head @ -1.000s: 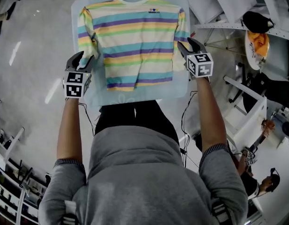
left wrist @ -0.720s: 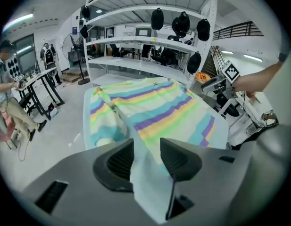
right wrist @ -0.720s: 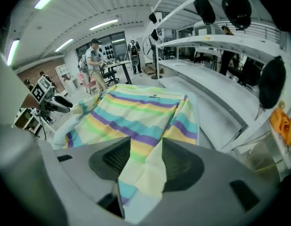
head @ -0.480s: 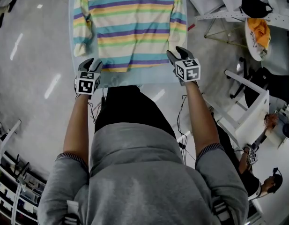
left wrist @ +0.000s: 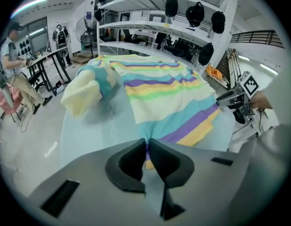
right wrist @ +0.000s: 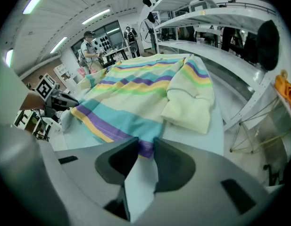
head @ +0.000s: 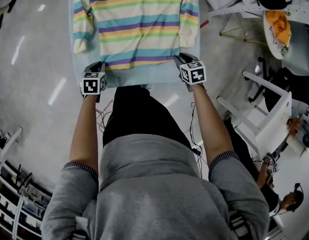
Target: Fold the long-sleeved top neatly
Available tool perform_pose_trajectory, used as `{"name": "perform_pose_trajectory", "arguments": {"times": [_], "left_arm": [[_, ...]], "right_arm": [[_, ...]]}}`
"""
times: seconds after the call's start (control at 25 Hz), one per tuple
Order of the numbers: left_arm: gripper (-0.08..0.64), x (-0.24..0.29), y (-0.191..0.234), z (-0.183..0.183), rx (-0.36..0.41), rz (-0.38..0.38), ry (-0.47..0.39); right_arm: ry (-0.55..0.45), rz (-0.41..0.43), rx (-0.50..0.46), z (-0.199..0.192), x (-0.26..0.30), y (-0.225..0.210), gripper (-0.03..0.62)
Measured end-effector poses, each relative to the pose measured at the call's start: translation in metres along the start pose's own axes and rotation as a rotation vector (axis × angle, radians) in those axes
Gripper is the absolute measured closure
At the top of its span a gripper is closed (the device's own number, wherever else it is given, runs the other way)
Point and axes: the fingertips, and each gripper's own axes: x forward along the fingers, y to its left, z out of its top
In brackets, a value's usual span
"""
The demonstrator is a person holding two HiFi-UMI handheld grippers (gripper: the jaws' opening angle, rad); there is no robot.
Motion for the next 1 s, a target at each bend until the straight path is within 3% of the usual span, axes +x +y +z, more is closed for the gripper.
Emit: {"name": "perform_pose_trajectory", "arguments": {"times": [0.16, 0.32, 0.72, 0.84, 1.0], "left_arm": [[0.528, -0.014, 0.011, -0.006, -0.074, -0.001, -0.027], [0.528, -0.034, 0.014, -0.022, -0.091, 0.003, -0.028], [0.520, -0.047, -0.011, -0.080, -0.078, -0.017, 0.093], [0.438, -0.051, -0.012, -0.081, -0.083, -0.014, 0.088], [0.365, -0.075, -0.018, -0.056, -0.053, -0.018, -0.003]], "right_arm": [[0.001, 0.004, 0.003, 0.001, -0.004, 0.000, 0.574], [0.027, 0.051, -0.002, -0.017, -0.024, 0.009, 0.574], [0.124, 0.100, 0.053, -0.087, -0.043, 0.026, 0.574], [0.128, 0.090, 0.072, -0.088, -0.044, 0.025, 0.554], [0.069, 0.049, 0.070, -0.073, -0.061, 0.019, 0.429]]}}
